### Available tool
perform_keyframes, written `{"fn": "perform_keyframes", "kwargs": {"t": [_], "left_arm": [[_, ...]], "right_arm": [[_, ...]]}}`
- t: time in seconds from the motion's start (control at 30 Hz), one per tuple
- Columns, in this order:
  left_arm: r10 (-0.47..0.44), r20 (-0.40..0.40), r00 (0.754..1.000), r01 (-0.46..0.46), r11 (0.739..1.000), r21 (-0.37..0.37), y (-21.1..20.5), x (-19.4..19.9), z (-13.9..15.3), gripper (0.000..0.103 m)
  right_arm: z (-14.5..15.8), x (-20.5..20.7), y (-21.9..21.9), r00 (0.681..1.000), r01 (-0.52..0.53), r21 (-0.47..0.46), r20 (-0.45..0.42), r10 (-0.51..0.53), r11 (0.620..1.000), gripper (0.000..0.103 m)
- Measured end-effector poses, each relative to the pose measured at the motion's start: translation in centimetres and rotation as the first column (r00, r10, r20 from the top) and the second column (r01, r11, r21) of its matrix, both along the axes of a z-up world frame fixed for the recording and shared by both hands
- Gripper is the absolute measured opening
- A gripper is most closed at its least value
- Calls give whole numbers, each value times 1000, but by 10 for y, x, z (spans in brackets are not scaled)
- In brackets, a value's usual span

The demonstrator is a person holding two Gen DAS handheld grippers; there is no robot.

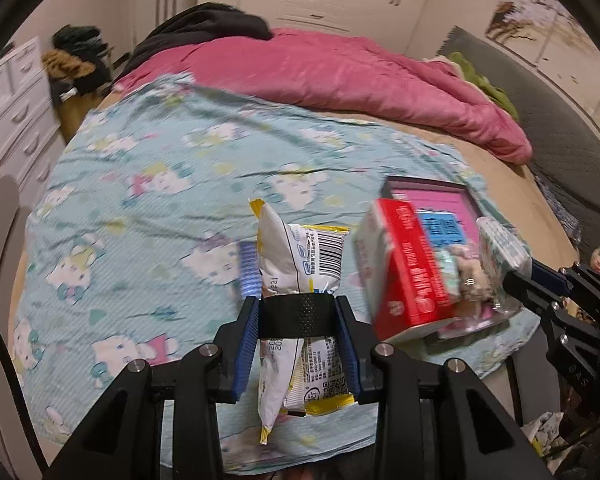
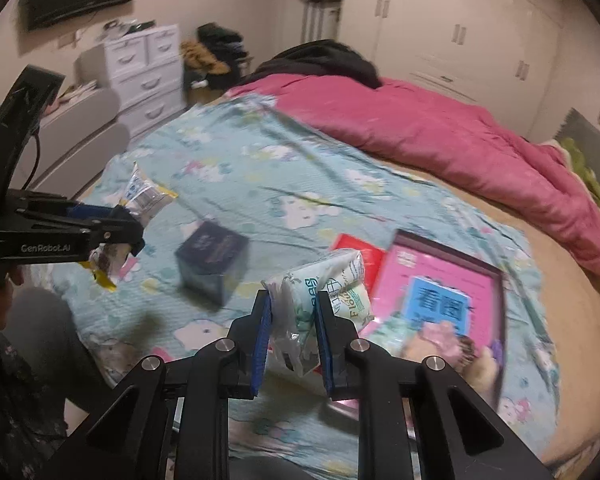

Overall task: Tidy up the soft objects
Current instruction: 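Carry the snack bag with the left tool while the right tool carries the tissue pack to the book box, then lower the snack bag with the left tool while the right tool lowers the tissue pack into the box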

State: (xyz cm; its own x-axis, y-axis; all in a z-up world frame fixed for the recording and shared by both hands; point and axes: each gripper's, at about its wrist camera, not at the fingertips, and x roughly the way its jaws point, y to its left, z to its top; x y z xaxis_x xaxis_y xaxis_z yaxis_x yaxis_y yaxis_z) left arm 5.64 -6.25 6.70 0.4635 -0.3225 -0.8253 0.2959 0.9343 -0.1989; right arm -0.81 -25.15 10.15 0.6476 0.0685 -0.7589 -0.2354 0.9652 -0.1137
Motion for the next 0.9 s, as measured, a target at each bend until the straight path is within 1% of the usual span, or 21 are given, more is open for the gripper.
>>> {"fn": "perform_keyframes", "kwargs": {"t": [0.17, 0.3, 0.43, 0.63, 0.9], "left_arm": [[-83, 29, 996, 83, 997, -4, -41, -6, 13, 37], [-147, 47, 988, 147, 989, -4, -73, -8, 21, 37], [-206, 40, 978, 207, 978, -26, -103, -7, 23, 37], [-261, 14, 965, 261, 964, -43, -138, -1, 12, 37], [-338, -46, 940, 335, 940, -62, -184, 2, -15, 37]], "right_arm": [[14, -13, -42, 996, 81, 9, 36, -82, 997, 22], [20, -23, -72, 988, 143, 13, 53, -144, 990, 22], [20, -32, -96, 980, 190, 22, 56, -191, 982, 22], [13, -40, -116, 972, 227, 17, 50, -228, 974, 22], [-11, -40, -137, 967, 254, 50, 8, -255, 966, 22]]}}
